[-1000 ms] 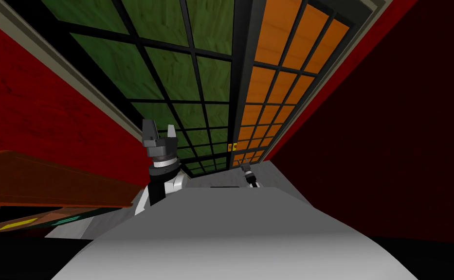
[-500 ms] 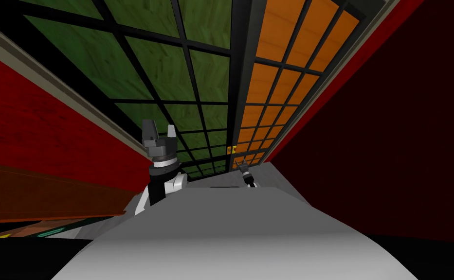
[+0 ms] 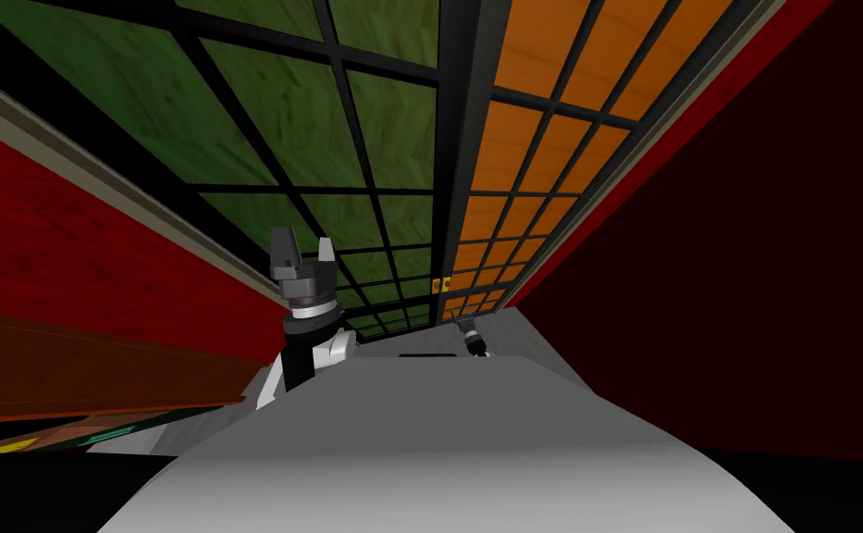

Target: Pull the door open

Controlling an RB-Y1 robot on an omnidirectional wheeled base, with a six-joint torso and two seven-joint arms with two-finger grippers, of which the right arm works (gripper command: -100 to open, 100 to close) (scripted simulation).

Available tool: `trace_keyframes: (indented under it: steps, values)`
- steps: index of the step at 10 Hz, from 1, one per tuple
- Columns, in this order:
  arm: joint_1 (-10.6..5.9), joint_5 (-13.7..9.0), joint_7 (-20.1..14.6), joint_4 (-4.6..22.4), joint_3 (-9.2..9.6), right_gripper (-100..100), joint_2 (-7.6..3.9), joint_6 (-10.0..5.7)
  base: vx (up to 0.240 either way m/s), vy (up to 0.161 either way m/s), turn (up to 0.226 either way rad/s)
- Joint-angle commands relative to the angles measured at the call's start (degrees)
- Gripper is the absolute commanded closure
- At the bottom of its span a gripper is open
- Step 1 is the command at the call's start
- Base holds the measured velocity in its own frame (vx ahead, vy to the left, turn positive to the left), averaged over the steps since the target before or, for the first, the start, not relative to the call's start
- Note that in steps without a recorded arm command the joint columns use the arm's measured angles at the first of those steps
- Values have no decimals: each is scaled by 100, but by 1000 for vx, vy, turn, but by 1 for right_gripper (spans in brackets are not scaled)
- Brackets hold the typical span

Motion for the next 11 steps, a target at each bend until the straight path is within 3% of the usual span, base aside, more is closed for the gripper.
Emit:
trace_keyframes:
  steps: [1,2,6,11]
  values:
    - [36,-20,-21,99,-180,-100,-173,20,-179,43,54]
    - [96,-25,-23,118,-281,-100,-245,27,-179,28,85]
    - [189,-32,-26,148,-449,-100,-350,38,-70,10,31]
    - [483,-55,-38,241,-1055,-100,-617,74,-111,-7,73]
